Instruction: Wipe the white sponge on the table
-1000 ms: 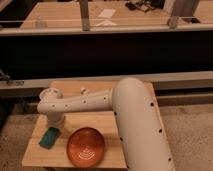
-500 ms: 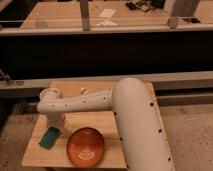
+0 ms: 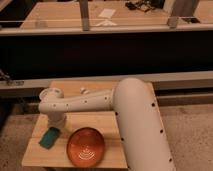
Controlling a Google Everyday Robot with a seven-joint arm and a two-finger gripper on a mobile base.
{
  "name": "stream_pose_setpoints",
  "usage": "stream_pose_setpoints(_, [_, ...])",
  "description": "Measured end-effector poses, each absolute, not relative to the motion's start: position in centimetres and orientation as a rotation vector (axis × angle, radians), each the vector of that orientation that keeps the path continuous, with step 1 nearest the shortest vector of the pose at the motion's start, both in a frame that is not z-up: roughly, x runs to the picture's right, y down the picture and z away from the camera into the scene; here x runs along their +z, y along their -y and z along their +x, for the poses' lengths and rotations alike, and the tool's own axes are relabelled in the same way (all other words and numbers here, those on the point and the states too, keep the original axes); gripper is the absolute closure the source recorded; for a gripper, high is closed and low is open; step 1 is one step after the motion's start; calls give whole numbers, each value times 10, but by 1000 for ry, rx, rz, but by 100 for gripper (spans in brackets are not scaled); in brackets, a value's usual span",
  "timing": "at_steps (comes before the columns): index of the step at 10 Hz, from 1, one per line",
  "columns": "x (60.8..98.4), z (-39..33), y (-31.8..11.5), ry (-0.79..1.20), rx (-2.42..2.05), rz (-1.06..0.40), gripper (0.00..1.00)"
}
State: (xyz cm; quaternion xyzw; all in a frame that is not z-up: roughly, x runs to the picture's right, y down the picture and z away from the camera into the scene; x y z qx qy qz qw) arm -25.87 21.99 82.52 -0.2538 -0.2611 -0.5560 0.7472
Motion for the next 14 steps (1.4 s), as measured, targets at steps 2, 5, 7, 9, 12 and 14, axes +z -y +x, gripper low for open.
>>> stream_pose_setpoints(2, [825, -260, -221, 571, -1215, -557, 20])
stream_pose_setpoints(5, [825, -259, -222, 569, -1214, -558, 20])
stream_pose_setpoints(7, [825, -257, -222, 570, -1209, -561, 20])
stream_pose_setpoints(9, [825, -257, -222, 569, -1207, -563, 26])
stream_pose_setpoints(12, [824, -260, -223, 573, -1203, -560, 57])
stream_pose_setpoints(14, [825, -255, -222, 568, -1198, -566, 61])
